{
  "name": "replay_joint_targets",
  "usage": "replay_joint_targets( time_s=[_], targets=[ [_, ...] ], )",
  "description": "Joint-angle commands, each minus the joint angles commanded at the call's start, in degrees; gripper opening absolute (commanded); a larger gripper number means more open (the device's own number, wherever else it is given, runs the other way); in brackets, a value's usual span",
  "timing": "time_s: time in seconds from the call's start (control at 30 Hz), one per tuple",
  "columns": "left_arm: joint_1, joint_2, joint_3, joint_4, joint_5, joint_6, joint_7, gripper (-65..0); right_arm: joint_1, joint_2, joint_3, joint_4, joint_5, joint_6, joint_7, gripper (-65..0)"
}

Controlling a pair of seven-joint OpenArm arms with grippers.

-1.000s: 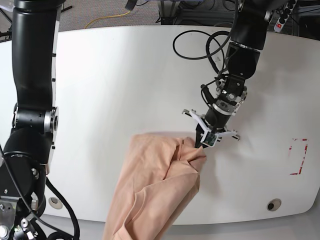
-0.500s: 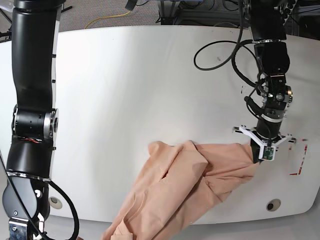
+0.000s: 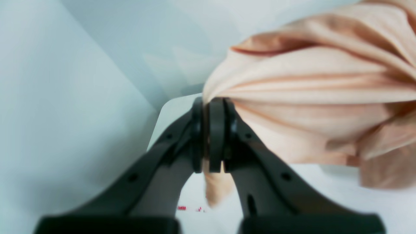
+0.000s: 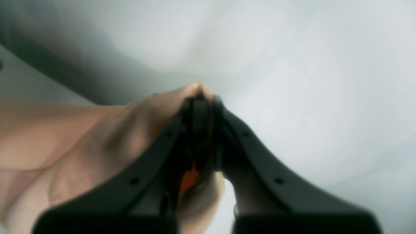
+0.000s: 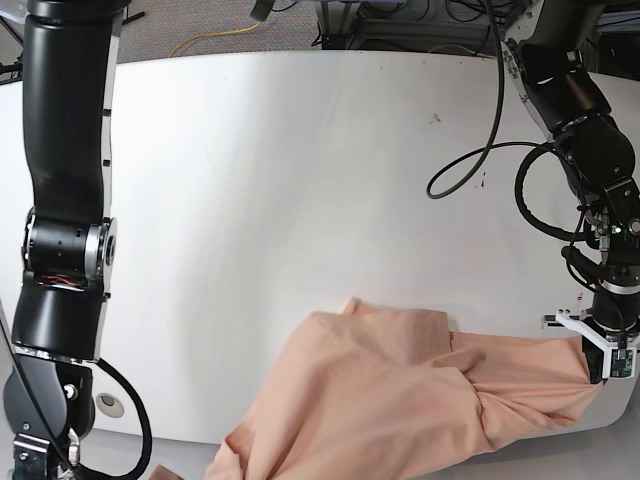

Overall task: Fold the T-shirt properly
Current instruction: 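Pull the shirt taut between both grippers, spreading it across the table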

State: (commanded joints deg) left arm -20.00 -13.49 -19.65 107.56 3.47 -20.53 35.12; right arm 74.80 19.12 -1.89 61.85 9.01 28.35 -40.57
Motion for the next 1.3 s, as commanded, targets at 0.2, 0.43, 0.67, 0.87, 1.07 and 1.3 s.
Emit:
replay_joint_targets(
  time_s=[0.2,0.43,0.67,0.87,1.07,1.3],
  targets=[
    [4.9,1.5,-2.8,2.2,-0.4,-0.8,-0.4,-64.4,-3.3,0.3,4.2,12.7,-0.1,0.09,-0.2,-65.0],
    [8.8,2.9,-6.3,4.0,-0.4,-3.7,-0.4,-64.4,-15.7,0.3,7.9,28.7,-0.1,-0.26,-5.1,-65.0],
    [13.4,2.0,-8.3,5.8,-0.4,-4.7,-0.4,-64.4,-28.0,-0.2,11.3,41.3,0.2,-0.26,-8.7,-65.0],
    [16.2,2.0,-14.2,6.2,-0.3,-8.9,-0.4,-64.4,-41.3,-0.5,13.8,49.7,0.4,-0.26,-9.0,-65.0],
    [18.8,2.0,-19.0,6.2,-0.1,-13.1,-0.4,-64.6,-50.8,-3.8,18.5,51.3,0.4,0.26,-9.0,-65.0],
    [24.6,2.0,-20.8,6.2,-0.1,-14.9,-0.4,-64.6,-63.8,-6.3,21.9,53.2,6.2,0.18,-9.4,-65.0]
  ],
)
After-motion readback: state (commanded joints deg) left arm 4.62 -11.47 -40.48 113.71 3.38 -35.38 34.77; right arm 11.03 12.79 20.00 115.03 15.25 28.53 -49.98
